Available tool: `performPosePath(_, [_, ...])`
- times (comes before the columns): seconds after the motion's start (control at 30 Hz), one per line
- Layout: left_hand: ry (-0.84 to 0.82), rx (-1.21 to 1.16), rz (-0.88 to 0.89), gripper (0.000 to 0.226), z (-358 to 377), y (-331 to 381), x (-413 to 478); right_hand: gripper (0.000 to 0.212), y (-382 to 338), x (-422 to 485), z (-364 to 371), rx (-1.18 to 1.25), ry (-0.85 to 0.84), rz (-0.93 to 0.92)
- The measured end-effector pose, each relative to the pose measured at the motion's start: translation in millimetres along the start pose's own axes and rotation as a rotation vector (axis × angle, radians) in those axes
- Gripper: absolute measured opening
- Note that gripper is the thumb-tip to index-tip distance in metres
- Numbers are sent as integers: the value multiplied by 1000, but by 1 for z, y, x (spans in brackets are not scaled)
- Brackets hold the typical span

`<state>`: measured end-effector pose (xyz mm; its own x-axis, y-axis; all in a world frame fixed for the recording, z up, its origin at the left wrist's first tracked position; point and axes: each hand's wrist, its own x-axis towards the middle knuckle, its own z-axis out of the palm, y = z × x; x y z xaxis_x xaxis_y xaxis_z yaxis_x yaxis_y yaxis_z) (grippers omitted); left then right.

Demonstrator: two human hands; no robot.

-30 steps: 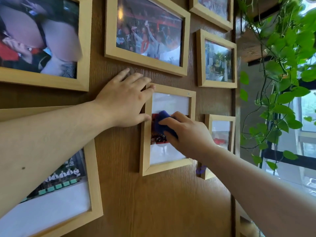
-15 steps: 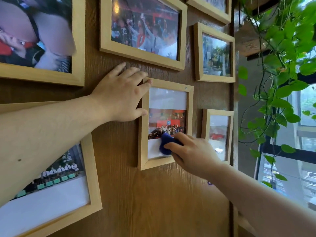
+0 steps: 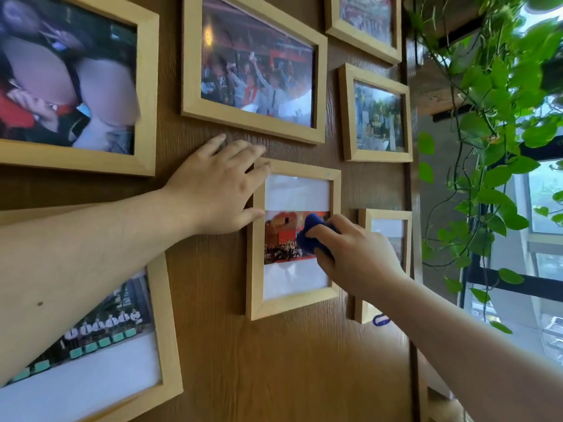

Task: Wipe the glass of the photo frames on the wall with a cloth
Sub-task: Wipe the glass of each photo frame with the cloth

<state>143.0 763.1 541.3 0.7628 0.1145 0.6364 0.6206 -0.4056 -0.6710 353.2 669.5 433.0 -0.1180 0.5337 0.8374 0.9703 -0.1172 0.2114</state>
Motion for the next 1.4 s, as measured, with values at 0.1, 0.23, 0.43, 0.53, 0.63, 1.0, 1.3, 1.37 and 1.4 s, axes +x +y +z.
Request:
performPosePath(0.1, [99,4,19,73,-16,-8,3,28,1,26,-24,34,121,-25])
performPosePath(0.23, [174,52,-18,73,-40,-28,18,30,1,68,-50,40,228,-48])
performPosePath(0.43, [172,136,-170,85,-63,-68,31,33,4,136,-72,21,365,-64])
performPosePath(0.53, [120,194,-280,94,-66,-87,32,31,3,175,-82,70,447,-50])
performPosePath(0.63, [94,221,-325,100,-66,-95,29,32,-5,207,-88,130,481,-42])
performPosePath(1.0, [89,267,-332,106,-60,-101,30,31,-27,266,-98,90,486,-90])
performPosePath(1.3, [85,239,-350,112,-62,-97,32,32,54,221,-79,-112,286,241])
performPosePath(1.37, [86,236,-350,110,-62,-96,32,32,38,225,-77,-52,325,138])
performPosePath(1.4, [89,233,-350,109,-61,-96,32,32,27,229,-77,-6,354,58])
